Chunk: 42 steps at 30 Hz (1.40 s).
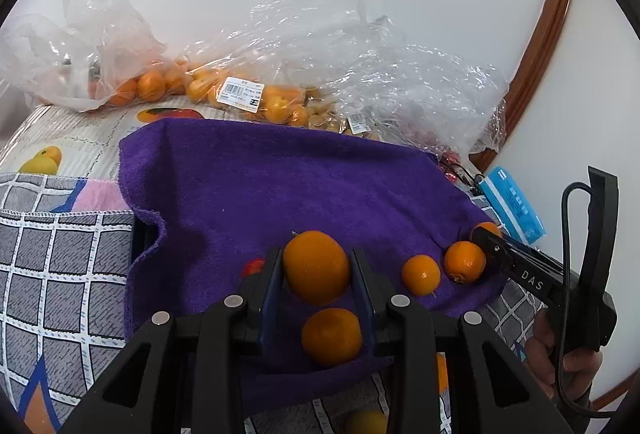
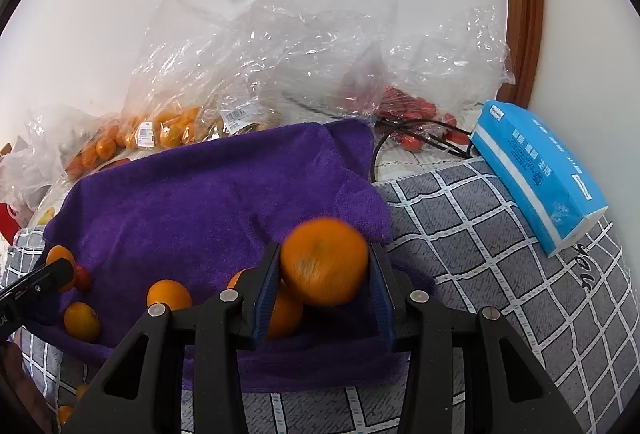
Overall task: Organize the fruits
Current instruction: 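Carry both oranges over the purple towel and lower them, then open the right gripper releasing its orange while the left releases its orange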
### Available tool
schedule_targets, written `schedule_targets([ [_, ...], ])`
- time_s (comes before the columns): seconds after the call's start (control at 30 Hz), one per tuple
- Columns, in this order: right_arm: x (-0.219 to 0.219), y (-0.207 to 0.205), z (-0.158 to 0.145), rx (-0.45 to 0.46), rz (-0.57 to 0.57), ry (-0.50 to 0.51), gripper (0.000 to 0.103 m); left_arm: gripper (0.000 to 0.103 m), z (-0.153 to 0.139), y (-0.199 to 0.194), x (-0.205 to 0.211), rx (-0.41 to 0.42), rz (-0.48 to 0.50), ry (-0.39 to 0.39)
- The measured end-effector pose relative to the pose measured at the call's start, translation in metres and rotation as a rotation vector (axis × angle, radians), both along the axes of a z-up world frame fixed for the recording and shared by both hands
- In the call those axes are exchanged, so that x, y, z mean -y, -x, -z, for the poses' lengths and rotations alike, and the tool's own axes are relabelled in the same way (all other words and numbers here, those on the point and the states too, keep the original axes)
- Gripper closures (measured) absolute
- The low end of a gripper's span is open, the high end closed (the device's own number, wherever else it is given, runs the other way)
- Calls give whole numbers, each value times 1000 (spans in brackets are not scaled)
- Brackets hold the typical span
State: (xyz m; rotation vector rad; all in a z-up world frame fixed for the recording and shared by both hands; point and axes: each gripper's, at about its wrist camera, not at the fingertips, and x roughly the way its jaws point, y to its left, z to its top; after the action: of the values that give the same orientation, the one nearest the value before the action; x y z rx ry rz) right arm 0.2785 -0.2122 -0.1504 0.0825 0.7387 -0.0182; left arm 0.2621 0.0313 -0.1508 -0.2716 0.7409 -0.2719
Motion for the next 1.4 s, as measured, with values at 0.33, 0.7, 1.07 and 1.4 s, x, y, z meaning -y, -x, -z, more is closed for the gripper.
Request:
schedule_targets([
  [0.33,-3,1,-2,9,-14,9,61,72,4,-3,5,-20,14,-23],
  [0.7,-4,1,-1,4,-21,23,61,72,6,-4,7,-27,18,-42],
  [1.07,-4,1,-2,4,-19,36,56,71,7,-3,9,-23,20,-46],
  [1.4,-4,1,-2,4,-13,45,52,64,5,-1,10,-4,28,-45],
])
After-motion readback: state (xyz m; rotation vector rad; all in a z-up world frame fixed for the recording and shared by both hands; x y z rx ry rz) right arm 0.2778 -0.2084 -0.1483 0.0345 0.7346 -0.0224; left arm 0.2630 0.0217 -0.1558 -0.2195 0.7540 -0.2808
